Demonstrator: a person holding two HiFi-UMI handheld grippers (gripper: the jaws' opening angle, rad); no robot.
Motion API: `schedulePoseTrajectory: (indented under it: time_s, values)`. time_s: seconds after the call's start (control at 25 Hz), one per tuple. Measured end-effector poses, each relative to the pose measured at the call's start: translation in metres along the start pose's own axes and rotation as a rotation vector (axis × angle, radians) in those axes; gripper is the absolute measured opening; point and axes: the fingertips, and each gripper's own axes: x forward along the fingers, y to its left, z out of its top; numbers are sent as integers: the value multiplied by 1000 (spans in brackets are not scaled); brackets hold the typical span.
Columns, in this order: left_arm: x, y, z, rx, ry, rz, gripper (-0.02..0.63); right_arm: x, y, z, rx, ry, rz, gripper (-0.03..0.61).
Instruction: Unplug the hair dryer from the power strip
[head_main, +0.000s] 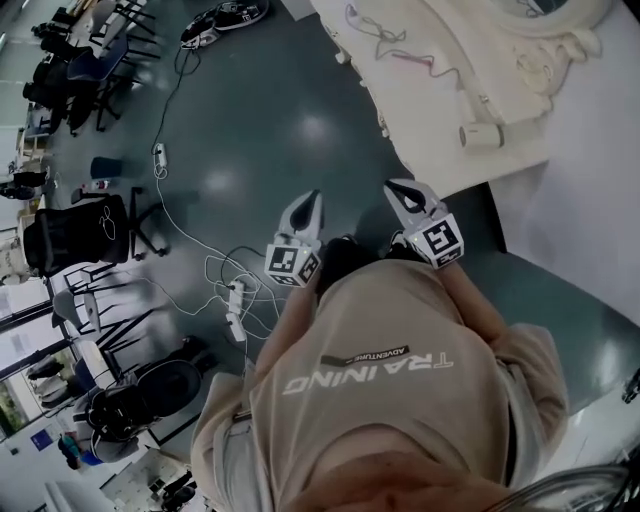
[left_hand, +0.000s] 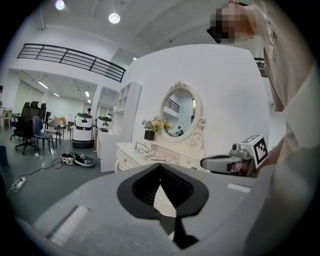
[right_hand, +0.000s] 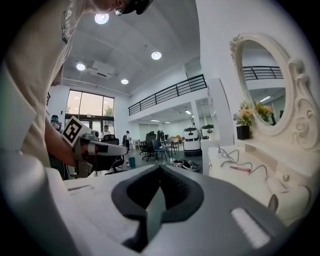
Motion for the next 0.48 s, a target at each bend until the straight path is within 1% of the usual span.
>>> schedulePoseTrajectory:
  time_s: [0.08,0.24,0.36,0.48]
  values:
    - [-3,7,-3,-3,12,2,6,10,2,-2,8,4,6,3]
    - [-6,30,-20,-19,50,-17,6,34,-2,-10,17,34,-16,3]
    - [-1,68,-26,-45,43,-8,6,67,-6,-15,27,63,-23,3]
    - [-4,118,-20,-51,33,-7,6,110,3,-9,27,79,-34,3]
